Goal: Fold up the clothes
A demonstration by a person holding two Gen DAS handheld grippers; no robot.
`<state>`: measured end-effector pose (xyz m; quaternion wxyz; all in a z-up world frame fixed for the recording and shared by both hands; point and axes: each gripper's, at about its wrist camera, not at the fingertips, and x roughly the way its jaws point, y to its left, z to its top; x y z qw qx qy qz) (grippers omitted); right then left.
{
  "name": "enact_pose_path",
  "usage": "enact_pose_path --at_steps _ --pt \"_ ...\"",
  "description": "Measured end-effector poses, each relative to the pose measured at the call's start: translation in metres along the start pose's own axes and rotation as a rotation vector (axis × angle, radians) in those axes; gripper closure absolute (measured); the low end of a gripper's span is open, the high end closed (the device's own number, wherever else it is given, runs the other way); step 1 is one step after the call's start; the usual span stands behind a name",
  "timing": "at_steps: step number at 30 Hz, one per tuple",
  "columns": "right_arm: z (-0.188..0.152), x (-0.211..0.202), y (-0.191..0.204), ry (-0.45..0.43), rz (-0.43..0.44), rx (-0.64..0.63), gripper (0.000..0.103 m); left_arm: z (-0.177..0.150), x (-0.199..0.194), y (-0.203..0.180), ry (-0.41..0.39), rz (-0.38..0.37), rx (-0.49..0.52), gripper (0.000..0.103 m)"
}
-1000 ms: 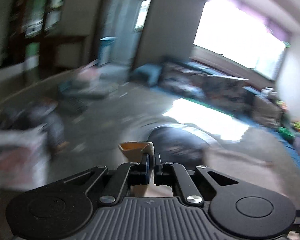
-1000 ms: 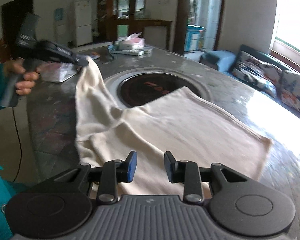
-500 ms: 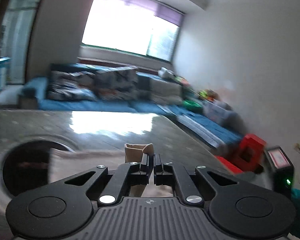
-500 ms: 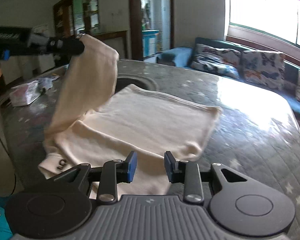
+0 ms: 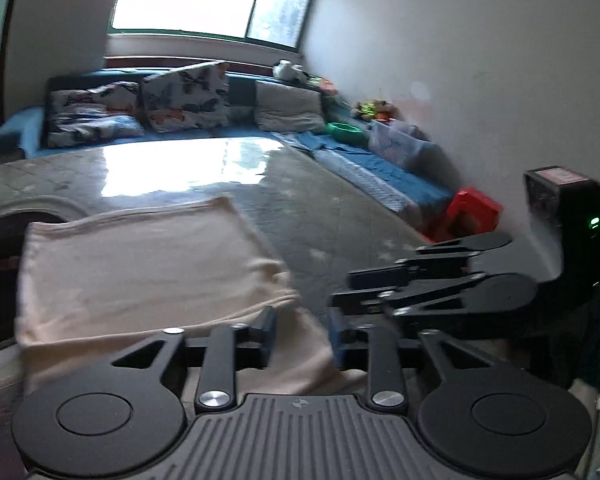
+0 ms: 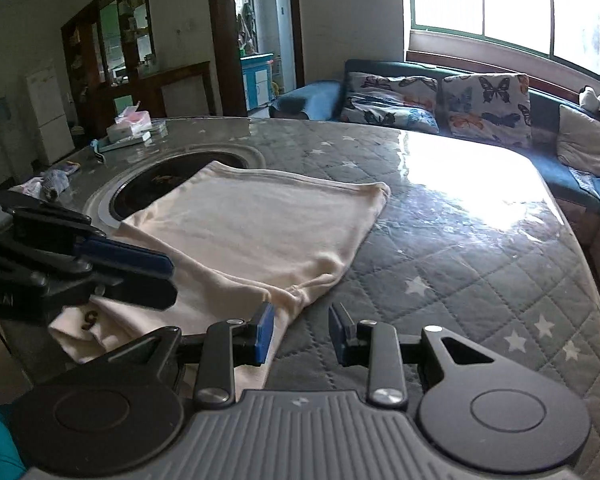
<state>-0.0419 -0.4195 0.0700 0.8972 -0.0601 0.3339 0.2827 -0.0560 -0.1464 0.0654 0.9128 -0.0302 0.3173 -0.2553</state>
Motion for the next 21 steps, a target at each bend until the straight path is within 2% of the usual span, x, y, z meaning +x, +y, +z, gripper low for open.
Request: enact_pose_path --at_steps 5,9,15,16,21 --pt "0.006 0.013 0.015 0.016 0.041 -0.029 0.074 -0.014 -0.016 0.046 0.019 0.146 -0.036 0.072" --pt "0.01 0.029 0.023 0.027 0.05 -0.041 0.074 -0.026 -0.027 0.082 0.046 0.231 -0.093 0.072" --pt "0.013 0.051 0.031 0.051 0.04 -0.08 0.076 -0.042 -0.032 0.115 0.09 0.29 -0.152 0.07" --pt "0.013 0.055 0.031 0.063 0.03 -0.093 0.079 -0.042 -0.032 0.118 0.091 0.29 -0.155 0.069" --pt "0.016 0.046 0.033 0.048 0.008 -0.116 0.081 -0.031 -0.04 0.113 0.052 0.278 -0.134 0.072"
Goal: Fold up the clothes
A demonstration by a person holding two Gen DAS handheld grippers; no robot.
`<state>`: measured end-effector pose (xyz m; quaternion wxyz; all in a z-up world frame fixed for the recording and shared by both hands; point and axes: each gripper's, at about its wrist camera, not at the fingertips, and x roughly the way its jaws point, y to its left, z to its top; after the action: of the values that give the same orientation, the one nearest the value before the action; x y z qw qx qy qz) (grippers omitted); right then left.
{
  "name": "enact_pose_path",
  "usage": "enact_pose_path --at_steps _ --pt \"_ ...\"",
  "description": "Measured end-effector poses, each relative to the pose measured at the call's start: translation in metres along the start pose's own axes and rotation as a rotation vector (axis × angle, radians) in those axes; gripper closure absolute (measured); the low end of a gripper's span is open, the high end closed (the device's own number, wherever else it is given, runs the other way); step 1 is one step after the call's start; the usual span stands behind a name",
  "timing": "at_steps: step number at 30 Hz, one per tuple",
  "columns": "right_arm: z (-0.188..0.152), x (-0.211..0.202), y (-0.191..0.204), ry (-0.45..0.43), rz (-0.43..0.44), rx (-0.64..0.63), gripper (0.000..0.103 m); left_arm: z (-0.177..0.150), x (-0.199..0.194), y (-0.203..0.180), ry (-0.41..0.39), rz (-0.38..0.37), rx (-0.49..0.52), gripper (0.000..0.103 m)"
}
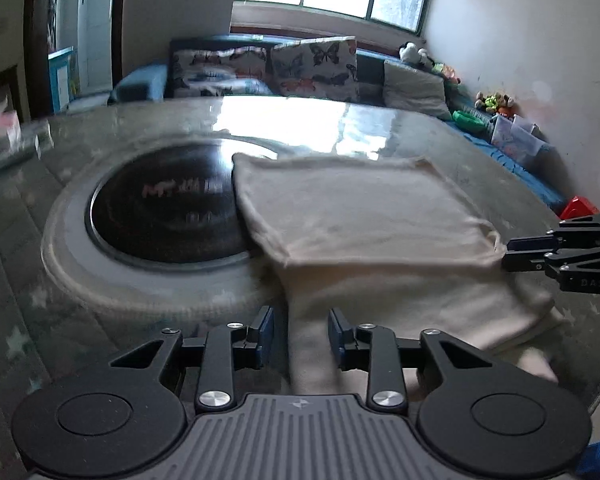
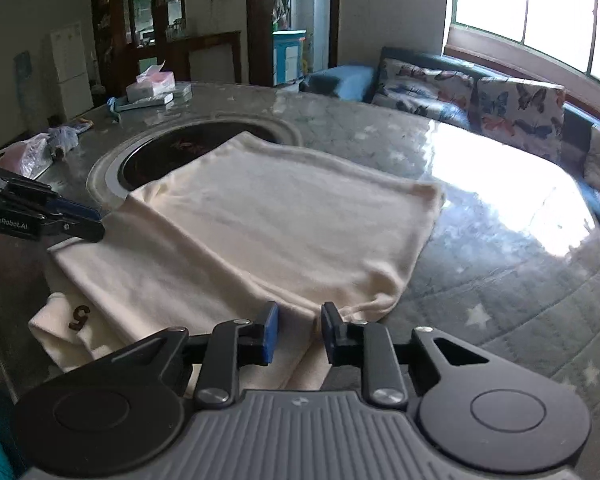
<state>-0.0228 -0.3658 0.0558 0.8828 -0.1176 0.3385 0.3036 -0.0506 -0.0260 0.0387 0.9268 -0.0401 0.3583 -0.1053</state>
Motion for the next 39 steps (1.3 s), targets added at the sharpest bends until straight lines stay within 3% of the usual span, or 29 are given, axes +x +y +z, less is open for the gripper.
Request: enact_pose_path --at_steps 5,11,20,29,33,36,39 --pt "0.007 -0.009 0.005 -0.029 0.011 -0.019 0.082 0.016 0.006 -0.019 -0.045 -0.067 0.048 0.072" --pt "-0.003 0.005 0.011 0.026 0.024 -0.045 0.082 0.014 0.032 -0.018 0.01 -0.054 0.057 0.072" --pt "-0.011 -0.018 0.029 0.063 0.079 -0.145 0.081 0.0 0.002 -0.024 -0.005 -0.058 0.153 0.071" --pt "-0.02 -0.025 0.032 0.057 0.069 -0.138 0.081 -0.032 -0.04 -0.031 0.011 -0.072 0.324 0.069" --pt "-0.023 -0.024 0.035 0.067 0.057 -0.152 0.081 -0.048 -0.05 -0.041 0.006 -0.077 0.445 0.068" --pt "-0.021 -0.031 0.038 0.053 0.055 -0.162 0.079 -0.062 -0.051 -0.056 -0.012 -0.085 0.552 0.061" --pt "-0.022 -0.037 0.041 0.062 0.047 -0.186 0.074 -0.073 -0.046 -0.072 -0.038 -0.085 0.633 0.061"
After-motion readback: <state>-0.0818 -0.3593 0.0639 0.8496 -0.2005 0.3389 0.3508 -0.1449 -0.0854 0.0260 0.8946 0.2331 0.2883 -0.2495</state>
